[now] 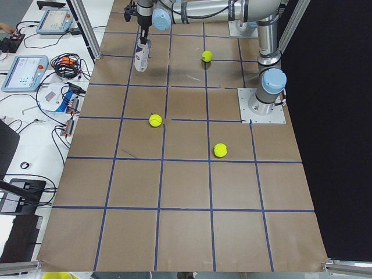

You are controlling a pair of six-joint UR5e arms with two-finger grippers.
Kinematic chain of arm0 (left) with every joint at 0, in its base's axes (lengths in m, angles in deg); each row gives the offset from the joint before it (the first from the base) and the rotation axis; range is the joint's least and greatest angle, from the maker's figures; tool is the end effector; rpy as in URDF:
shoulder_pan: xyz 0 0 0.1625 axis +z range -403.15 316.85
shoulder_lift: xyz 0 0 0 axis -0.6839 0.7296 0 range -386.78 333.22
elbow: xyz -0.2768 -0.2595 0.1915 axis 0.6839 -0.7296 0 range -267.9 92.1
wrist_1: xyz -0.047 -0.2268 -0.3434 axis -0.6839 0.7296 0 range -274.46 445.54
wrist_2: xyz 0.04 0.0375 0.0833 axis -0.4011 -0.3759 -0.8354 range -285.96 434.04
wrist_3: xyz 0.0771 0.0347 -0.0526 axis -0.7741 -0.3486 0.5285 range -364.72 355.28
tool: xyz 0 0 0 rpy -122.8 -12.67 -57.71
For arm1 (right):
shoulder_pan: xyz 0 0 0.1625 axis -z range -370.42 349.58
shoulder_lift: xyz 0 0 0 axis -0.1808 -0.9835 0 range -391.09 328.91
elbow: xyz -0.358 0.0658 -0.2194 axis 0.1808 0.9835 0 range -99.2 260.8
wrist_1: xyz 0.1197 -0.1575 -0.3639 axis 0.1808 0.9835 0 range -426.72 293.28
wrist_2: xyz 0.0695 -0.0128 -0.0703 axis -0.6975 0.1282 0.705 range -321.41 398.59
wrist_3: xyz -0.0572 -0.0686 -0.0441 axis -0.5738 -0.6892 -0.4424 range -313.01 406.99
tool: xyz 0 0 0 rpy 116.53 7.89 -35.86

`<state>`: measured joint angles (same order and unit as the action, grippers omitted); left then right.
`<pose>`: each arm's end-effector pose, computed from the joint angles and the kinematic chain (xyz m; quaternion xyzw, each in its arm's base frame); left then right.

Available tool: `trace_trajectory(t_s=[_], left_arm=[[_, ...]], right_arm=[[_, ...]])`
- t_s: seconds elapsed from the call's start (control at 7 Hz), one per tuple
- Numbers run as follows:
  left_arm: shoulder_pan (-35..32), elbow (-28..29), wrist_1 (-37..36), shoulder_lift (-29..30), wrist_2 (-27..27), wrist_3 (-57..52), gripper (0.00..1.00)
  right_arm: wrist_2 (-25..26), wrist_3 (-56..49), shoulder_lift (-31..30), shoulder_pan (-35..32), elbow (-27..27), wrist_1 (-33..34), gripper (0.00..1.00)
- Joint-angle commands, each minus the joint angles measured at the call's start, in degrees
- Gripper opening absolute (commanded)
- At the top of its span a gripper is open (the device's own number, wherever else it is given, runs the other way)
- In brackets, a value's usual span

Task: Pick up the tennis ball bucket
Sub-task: 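Lift the can with the left gripper and stand it upright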

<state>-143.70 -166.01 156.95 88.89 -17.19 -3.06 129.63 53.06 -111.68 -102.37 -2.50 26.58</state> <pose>-0.2522 -0.6373 0.3613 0.0770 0.9961 -0.0428 0.0062 0.1506 -0.5570 0.4647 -0.0361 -0.9993 0.0058 0.0087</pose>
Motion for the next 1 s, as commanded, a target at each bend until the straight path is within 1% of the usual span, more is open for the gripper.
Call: trace_trajectory(t_s=[0.0,0.14,0.29,0.57,0.71,0.86], left_arm=[[-1.6,0.5,2.0,1.5,-0.3,-0.5,0.22],[-1.6,0.6,1.8,1.7,-0.2,-0.5,0.59],[-1.6,0.7,1.5,0.9,0.3,-0.5,1.00],[-1.4,0.9,1.9,-3.1,1.2,-0.4,1.00],[-1.0,0.3,3.2,-6.4,0.6,-0.4,1.00],[1.6,-0.7,11.0,-12.6,0.4,-0.5,1.00]], right_arm=[[-0.5,0.0,0.0,-0.2,-0.5,0.0,1.00],[-0.7,0.0,0.0,-0.2,-0.5,-0.1,1.00],[-1.5,0.0,0.0,-0.2,-0.4,0.0,1.00],[-2.0,0.0,0.0,0.0,-0.4,0.1,1.00],[-1.8,-0.1,0.0,0.0,-0.4,0.0,1.00],[-2.0,-0.1,0.0,-0.1,-0.5,0.0,1.00]])
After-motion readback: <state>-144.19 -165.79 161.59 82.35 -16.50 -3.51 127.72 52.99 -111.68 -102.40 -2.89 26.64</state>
